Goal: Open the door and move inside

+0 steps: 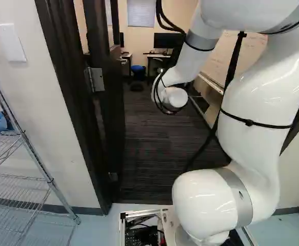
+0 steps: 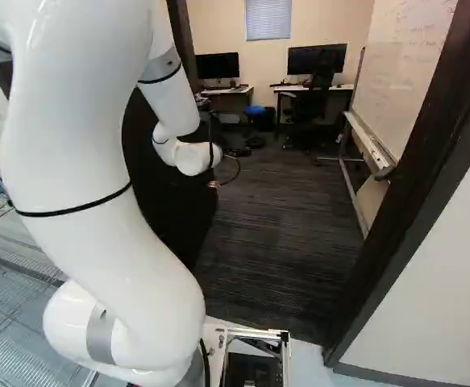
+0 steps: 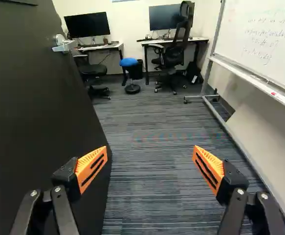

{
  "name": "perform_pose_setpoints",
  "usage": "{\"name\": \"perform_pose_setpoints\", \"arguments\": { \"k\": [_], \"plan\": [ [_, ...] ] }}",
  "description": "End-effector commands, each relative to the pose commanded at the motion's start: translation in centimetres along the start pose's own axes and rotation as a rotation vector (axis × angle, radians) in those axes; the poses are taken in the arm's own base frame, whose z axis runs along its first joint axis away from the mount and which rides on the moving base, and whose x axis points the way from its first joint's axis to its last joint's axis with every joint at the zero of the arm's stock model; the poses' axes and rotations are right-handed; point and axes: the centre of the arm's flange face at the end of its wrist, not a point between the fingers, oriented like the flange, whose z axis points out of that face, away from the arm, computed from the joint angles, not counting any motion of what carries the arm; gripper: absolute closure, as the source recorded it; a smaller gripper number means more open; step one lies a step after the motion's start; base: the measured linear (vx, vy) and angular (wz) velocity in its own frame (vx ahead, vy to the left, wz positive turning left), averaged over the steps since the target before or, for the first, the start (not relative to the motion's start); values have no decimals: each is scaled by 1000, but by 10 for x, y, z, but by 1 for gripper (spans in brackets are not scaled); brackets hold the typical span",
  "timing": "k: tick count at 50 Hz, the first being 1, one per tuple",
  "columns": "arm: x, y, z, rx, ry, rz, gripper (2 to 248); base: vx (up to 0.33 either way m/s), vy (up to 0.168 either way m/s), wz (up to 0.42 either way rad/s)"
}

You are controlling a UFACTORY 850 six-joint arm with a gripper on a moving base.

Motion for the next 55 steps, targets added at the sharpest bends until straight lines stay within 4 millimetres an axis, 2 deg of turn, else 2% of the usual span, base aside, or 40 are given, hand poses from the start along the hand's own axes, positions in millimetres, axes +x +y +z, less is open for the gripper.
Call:
{"name": "perform_pose_setpoints", "arguments": {
  "k": [55],
  "plan": [
    [-12,62,-53,72,-12,-190,3,0,0,0]
  ]
}}
